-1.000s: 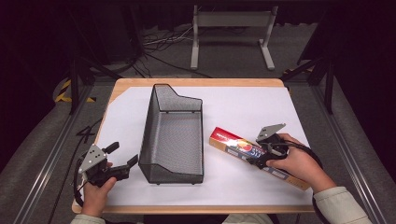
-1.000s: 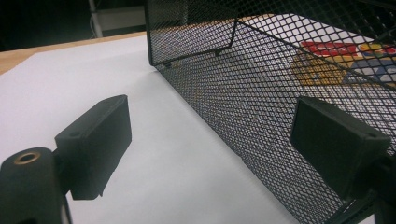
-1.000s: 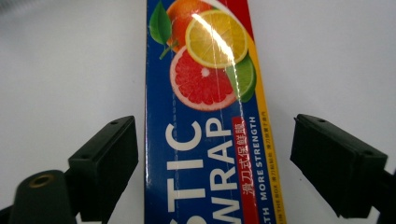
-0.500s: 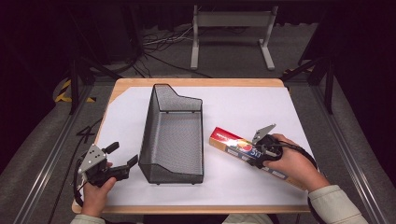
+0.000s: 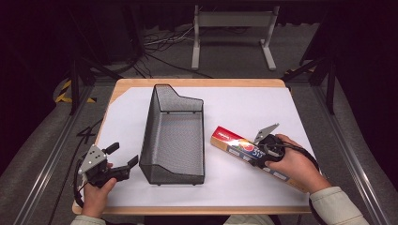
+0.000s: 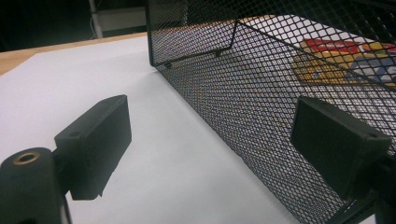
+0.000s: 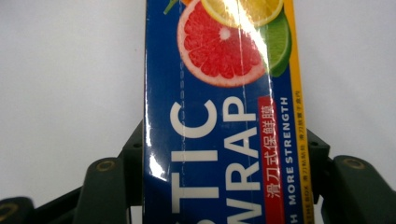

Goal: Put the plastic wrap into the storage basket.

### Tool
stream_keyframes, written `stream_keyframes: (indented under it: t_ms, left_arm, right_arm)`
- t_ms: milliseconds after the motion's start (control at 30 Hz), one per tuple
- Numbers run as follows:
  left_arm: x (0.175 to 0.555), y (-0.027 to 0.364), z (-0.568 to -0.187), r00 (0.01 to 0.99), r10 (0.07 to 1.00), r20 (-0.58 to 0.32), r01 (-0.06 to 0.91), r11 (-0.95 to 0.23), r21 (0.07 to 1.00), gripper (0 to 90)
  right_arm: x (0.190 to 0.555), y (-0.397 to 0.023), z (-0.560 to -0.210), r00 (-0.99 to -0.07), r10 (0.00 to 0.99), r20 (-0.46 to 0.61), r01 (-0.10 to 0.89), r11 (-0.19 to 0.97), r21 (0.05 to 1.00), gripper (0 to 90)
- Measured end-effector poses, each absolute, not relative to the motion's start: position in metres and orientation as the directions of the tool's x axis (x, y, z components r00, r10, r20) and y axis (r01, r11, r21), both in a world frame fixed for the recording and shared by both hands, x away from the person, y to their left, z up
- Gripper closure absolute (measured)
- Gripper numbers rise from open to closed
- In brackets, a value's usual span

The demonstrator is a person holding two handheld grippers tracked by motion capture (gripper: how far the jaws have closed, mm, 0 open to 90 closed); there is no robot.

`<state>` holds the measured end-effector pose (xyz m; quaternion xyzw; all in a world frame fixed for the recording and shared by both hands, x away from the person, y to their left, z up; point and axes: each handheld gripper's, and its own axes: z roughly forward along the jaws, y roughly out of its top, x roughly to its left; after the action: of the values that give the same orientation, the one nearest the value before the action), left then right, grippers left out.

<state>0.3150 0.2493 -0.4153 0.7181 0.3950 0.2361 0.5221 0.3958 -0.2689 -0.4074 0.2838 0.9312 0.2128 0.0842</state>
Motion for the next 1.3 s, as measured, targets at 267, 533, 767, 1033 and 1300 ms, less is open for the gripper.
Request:
stream_keyframes:
  t_ms: [267,533,767,1033,1300]
  left_arm:
    - [0.315,0.250,-0.415,0.574,0.816,-0.071,0.320,-0.143,0.937,13.3]
    - [0.315,0.251,-0.415,0.568,0.820,-0.071,0.323,-0.142,0.936,13.3]
    - [0.316,0.250,-0.416,0.564,0.823,-0.070,0.325,-0.143,0.935,13.4]
    - [0.315,0.252,-0.416,0.560,0.826,-0.067,0.324,-0.143,0.935,13.4]
    - [0.314,0.254,-0.416,0.556,0.828,-0.074,0.325,-0.135,0.936,13.4]
  right_arm:
    - [0.393,-0.269,-0.386,-0.801,0.599,-0.005,0.512,0.688,0.515,40.5]
    - [0.390,-0.264,-0.361,-0.793,0.609,-0.025,0.479,0.648,0.592,40.4]
    - [0.384,-0.259,-0.345,-0.782,0.623,-0.025,0.461,0.604,0.650,40.5]
    - [0.384,-0.250,-0.328,-0.765,0.644,-0.003,0.466,0.557,0.688,40.5]
    - [0.386,-0.237,-0.318,-0.761,0.649,-0.008,0.452,0.540,0.710,40.5]
